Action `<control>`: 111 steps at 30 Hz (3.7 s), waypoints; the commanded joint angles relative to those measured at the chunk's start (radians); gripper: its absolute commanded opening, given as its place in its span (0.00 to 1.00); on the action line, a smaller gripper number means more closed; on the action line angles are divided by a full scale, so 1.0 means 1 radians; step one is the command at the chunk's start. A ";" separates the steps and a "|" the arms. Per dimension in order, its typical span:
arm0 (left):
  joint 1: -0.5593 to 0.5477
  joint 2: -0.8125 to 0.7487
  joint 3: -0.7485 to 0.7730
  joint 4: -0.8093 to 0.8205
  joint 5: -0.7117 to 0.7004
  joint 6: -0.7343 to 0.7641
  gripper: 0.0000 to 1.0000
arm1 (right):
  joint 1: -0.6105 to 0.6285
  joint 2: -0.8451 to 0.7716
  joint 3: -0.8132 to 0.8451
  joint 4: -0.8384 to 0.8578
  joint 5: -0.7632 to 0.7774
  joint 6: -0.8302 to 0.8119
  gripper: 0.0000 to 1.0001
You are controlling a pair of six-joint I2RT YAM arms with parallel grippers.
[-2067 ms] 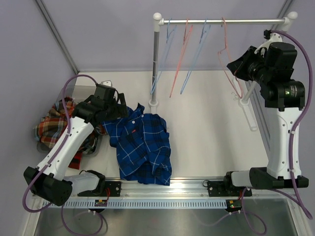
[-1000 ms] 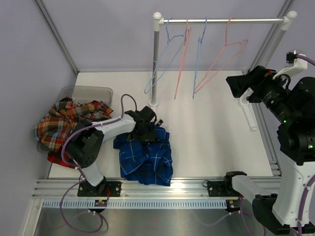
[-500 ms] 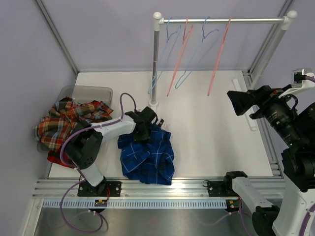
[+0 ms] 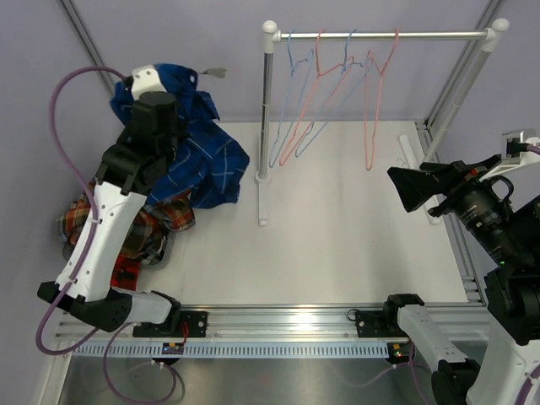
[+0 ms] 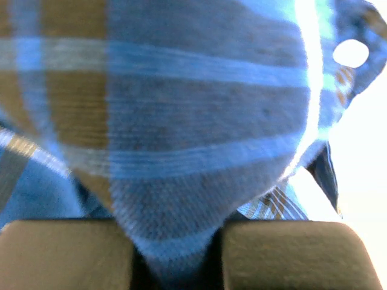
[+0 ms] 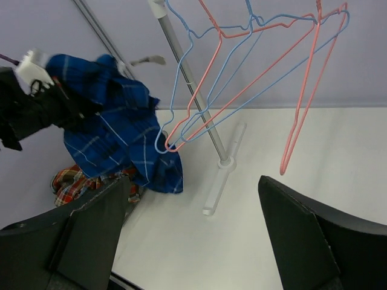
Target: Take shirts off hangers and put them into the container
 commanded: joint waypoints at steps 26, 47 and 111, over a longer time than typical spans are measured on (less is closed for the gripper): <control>0.341 0.122 0.496 0.836 -0.561 0.771 0.00 | 0.147 0.034 -0.099 0.110 -0.089 0.017 0.96; 0.614 0.165 0.695 0.884 -0.450 0.723 0.00 | 0.480 0.196 -0.012 0.029 0.094 -0.080 0.98; 0.915 0.113 -0.658 0.294 0.795 -0.115 0.00 | 0.499 0.046 -0.067 0.059 0.107 -0.065 0.99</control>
